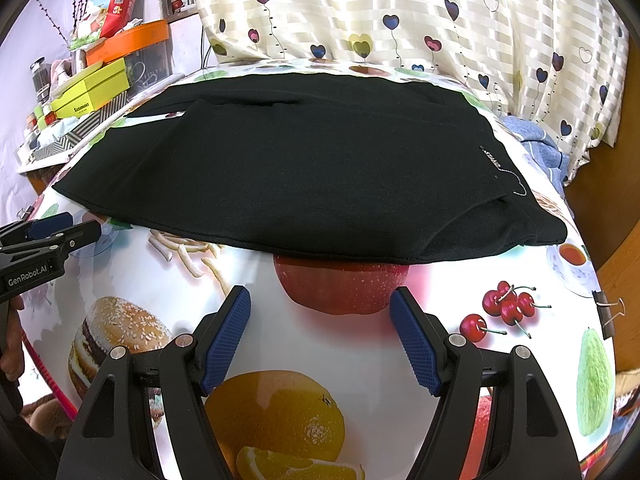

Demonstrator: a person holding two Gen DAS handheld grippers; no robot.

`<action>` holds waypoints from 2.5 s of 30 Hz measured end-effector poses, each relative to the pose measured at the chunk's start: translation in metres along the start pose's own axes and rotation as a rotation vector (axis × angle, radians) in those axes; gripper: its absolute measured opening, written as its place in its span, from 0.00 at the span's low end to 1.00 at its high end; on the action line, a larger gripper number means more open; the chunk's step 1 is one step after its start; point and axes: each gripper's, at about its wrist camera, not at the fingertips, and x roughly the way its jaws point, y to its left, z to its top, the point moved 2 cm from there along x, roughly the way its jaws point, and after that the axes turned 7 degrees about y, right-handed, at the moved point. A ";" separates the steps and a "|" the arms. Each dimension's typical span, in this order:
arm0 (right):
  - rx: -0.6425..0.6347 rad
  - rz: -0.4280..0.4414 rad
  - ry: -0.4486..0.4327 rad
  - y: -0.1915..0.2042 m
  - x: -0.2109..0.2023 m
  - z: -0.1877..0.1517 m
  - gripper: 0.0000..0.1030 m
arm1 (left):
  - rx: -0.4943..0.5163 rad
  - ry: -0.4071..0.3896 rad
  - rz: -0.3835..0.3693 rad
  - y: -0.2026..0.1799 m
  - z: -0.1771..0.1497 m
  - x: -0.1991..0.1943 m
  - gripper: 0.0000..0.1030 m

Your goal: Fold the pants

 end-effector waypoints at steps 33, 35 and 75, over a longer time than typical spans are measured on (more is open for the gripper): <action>-0.001 0.000 0.006 0.001 0.001 0.004 0.70 | 0.003 0.004 0.002 -0.002 0.000 0.001 0.63; -0.003 0.001 0.008 0.000 0.001 0.001 0.70 | 0.006 0.004 0.003 -0.003 0.000 0.001 0.63; -0.105 0.098 -0.032 0.008 -0.018 0.034 0.70 | 0.071 -0.034 -0.077 -0.013 0.034 -0.018 0.62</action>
